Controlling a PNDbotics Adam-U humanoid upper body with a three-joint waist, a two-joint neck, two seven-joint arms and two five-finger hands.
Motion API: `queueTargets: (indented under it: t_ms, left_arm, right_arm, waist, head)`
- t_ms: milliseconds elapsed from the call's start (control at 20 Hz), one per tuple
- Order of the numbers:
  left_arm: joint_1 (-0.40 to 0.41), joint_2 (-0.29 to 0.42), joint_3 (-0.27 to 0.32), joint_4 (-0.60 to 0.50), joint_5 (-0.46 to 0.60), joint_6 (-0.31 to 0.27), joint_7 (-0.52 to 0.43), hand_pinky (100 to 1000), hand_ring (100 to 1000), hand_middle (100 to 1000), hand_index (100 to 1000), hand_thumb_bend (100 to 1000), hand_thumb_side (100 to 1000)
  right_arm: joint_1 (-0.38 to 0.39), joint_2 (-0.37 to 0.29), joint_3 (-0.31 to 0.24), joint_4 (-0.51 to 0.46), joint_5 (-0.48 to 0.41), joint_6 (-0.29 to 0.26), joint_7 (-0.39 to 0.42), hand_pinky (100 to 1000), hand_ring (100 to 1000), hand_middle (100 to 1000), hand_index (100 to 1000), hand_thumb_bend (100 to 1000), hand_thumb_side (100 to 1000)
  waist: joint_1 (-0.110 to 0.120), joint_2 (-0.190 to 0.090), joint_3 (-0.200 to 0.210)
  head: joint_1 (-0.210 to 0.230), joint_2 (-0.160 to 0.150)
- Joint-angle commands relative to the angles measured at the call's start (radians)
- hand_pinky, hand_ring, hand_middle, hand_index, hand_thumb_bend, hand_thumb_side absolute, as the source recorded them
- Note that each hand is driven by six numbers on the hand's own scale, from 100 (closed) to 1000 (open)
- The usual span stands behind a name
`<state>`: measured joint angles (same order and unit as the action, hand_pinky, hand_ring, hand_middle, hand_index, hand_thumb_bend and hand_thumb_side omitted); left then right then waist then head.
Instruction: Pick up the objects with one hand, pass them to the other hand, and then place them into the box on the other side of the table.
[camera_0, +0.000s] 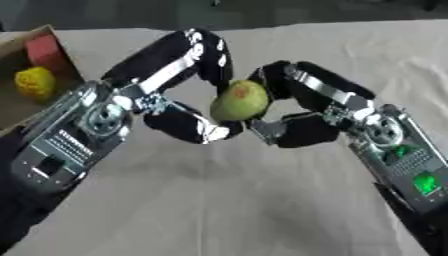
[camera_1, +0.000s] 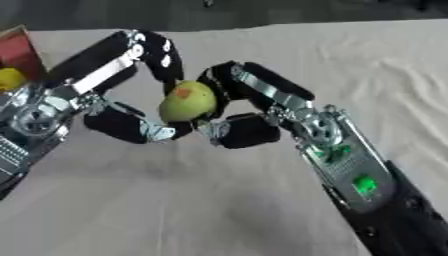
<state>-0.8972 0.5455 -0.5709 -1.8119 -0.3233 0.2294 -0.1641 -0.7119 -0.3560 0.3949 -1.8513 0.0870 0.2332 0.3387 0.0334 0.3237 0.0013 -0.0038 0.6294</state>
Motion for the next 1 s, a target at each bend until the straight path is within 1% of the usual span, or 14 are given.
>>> queueTargets:
  t_ms: [50,150,200,250,400,450,550,800,950,1000]
  left_arm:
    - [-0.015,0.007,0.012,-0.003,-0.030,0.004,0.018,626,571,581,684,554,100]
    - [-0.015,0.005,0.012,0.000,-0.037,0.006,0.026,624,574,579,660,545,100]
    - [-0.015,0.003,0.011,0.002,-0.039,0.008,0.028,626,576,581,665,566,100]
    - [-0.015,0.002,0.011,0.004,-0.039,0.010,0.029,638,589,600,690,633,100]
    - [-0.014,0.001,0.011,0.007,-0.040,0.013,0.031,654,608,627,735,695,100]
    - [-0.014,0.001,0.010,0.009,-0.042,0.014,0.031,662,616,640,762,718,100]
    - [-0.013,0.001,0.010,0.011,-0.047,0.018,0.034,667,620,647,795,744,100]
    - [-0.012,0.000,0.008,0.012,-0.049,0.029,0.043,666,621,653,817,746,100]
    - [-0.011,-0.002,0.009,0.012,-0.037,0.030,0.046,663,627,695,834,754,100]
    - [-0.010,-0.002,0.009,0.012,-0.030,0.031,0.048,660,625,693,832,756,100]
  right_arm:
    - [-0.016,0.000,-0.005,-0.036,-0.013,-0.002,0.003,541,496,477,498,100,117]
    - [-0.015,0.000,-0.005,-0.037,-0.015,-0.001,0.007,541,496,477,498,100,117]
    - [-0.015,0.000,-0.004,-0.037,-0.016,-0.001,0.009,541,496,477,498,100,117]
    - [-0.015,0.000,-0.004,-0.038,-0.017,-0.001,0.011,541,494,477,497,100,115]
    - [-0.014,-0.001,-0.005,-0.038,-0.019,0.001,0.013,540,493,477,497,100,115]
    - [-0.014,-0.001,-0.005,-0.039,-0.020,0.001,0.013,539,493,476,496,100,113]
    - [-0.013,-0.001,-0.005,-0.039,-0.023,0.002,0.014,538,492,475,495,100,112]
    - [-0.013,-0.001,-0.006,-0.039,-0.031,0.005,0.013,536,490,473,491,100,110]
    - [-0.012,-0.002,-0.006,-0.040,-0.034,0.008,0.012,536,490,473,490,100,108]
    - [-0.012,-0.002,-0.007,-0.040,-0.035,0.008,0.011,535,490,473,490,100,109]
  waist:
    - [0.000,-0.020,0.000]
    - [0.000,-0.020,0.000]
    - [0.000,-0.020,-0.001]
    - [0.000,-0.021,-0.001]
    - [0.001,-0.021,-0.003]
    - [0.001,-0.020,-0.003]
    - [0.001,-0.020,-0.003]
    - [0.001,-0.018,-0.002]
    - [0.000,-0.017,-0.003]
    - [0.000,-0.017,-0.002]
  head:
    - [-0.001,-0.012]
    - [0.000,-0.013]
    - [0.001,-0.013]
    - [0.002,-0.013]
    - [0.003,-0.012]
    - [0.002,-0.012]
    - [0.003,-0.012]
    - [0.005,-0.013]
    - [0.005,-0.013]
    - [0.006,-0.013]
